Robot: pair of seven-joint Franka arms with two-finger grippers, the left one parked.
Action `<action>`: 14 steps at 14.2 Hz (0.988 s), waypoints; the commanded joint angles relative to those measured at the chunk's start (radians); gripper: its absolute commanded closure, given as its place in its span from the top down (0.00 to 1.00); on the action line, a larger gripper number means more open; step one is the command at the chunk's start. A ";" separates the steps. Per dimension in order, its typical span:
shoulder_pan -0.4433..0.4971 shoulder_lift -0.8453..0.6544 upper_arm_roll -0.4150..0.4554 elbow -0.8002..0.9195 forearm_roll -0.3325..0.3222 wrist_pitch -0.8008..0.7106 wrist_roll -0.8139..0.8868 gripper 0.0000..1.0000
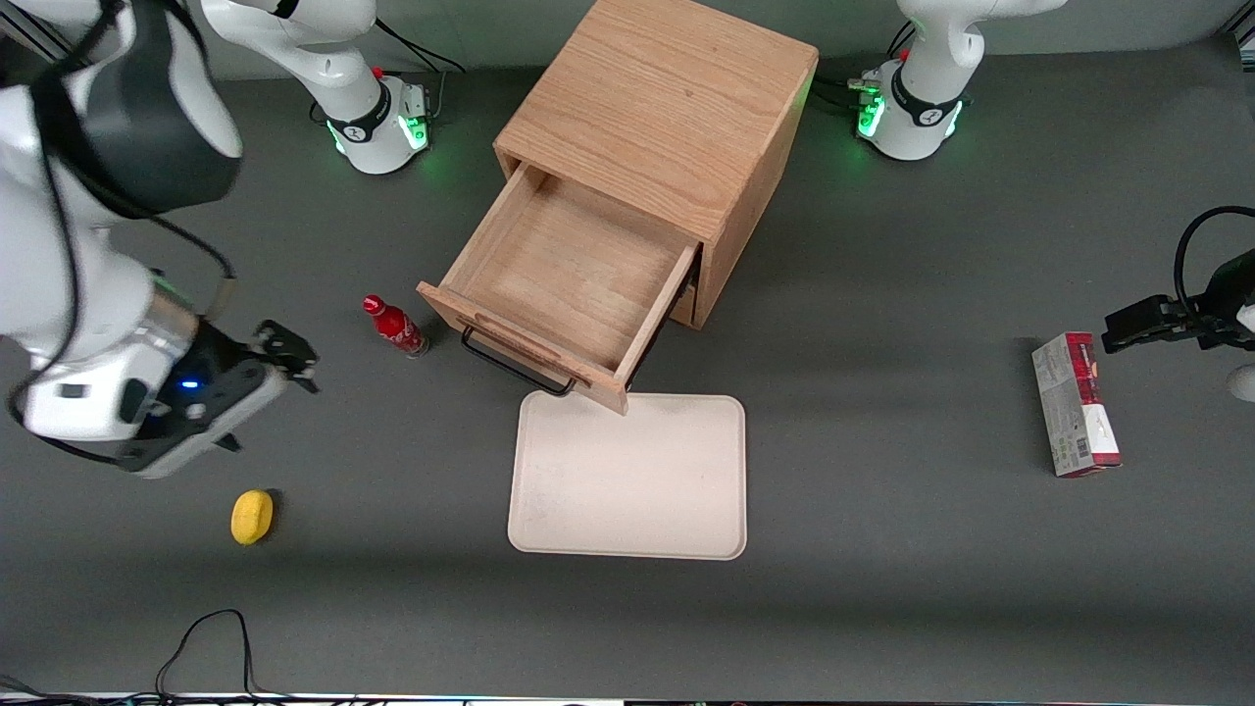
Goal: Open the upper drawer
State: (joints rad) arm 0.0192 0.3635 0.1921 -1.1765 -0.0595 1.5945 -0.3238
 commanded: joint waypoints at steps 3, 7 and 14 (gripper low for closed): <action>0.005 -0.323 -0.164 -0.406 0.132 0.019 0.280 1.00; -0.024 -0.501 -0.163 -0.612 0.122 0.016 0.404 1.00; -0.041 -0.486 -0.135 -0.592 0.081 0.015 0.407 1.00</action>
State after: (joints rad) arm -0.0077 -0.1286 0.0335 -1.7693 0.0423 1.5932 0.0549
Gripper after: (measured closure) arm 0.000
